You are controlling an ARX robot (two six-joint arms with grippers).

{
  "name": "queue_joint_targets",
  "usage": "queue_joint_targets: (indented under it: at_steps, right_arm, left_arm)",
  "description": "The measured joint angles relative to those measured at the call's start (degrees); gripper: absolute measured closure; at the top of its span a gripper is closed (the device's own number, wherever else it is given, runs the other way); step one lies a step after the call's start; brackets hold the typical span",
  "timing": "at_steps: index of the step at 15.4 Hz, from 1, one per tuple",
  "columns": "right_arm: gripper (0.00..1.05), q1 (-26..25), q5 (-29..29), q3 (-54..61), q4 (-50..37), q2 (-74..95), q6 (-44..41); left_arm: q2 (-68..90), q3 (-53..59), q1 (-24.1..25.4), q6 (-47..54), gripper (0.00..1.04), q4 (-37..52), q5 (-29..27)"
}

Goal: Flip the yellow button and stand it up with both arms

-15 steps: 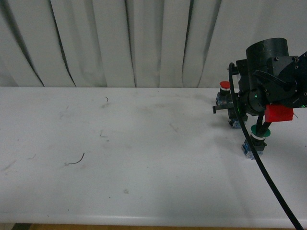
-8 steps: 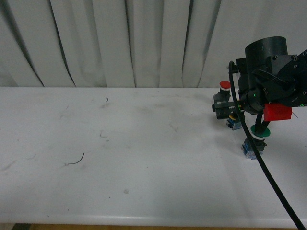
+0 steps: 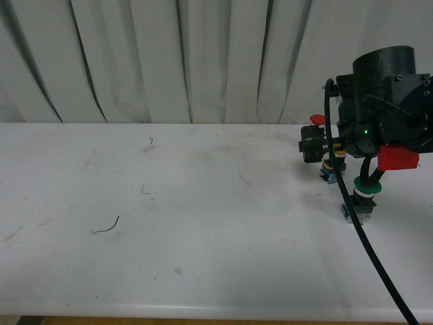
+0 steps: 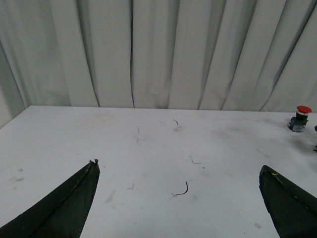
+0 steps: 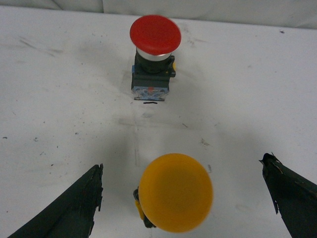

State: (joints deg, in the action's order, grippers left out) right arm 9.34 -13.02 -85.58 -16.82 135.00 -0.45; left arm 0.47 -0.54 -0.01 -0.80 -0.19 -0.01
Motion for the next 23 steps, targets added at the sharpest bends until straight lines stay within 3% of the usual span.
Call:
queue_joint_targets:
  at_steps: [4,9,11,13,15,17,23]
  right_arm:
    - [0.06,-2.4,2.7,9.0,-8.7,-10.3,0.5]
    - [0.06,-8.4,11.1,34.1,-26.5,-36.3,6.4]
    - [0.24,-9.4,12.7,46.3,-27.0,-50.8,3.8]
    - [0.52,-9.4,12.8,61.6,-15.5,-72.3,1.6]
    - [0.78,-9.4,12.8,71.2,-7.0,-92.8,0.9]
    - [1.03,-9.4,12.8,74.6,-7.3,-101.1,0.5]
    - [1.03,-9.4,12.8,81.5,-2.9,-110.9,0.6]
  left_arm:
    - [0.0,0.0,0.0,0.0,0.07,0.0,0.0]
    - [0.0,0.0,0.0,0.0,0.07,0.0,0.0]
    - [0.0,0.0,0.0,0.0,0.07,0.0,0.0]
    - [0.0,0.0,0.0,0.0,0.07,0.0,0.0]
    - [0.0,0.0,0.0,0.0,0.07,0.0,0.0]
    - [0.0,0.0,0.0,0.0,0.07,0.0,0.0]
    - [0.0,0.0,0.0,0.0,0.07,0.0,0.0]
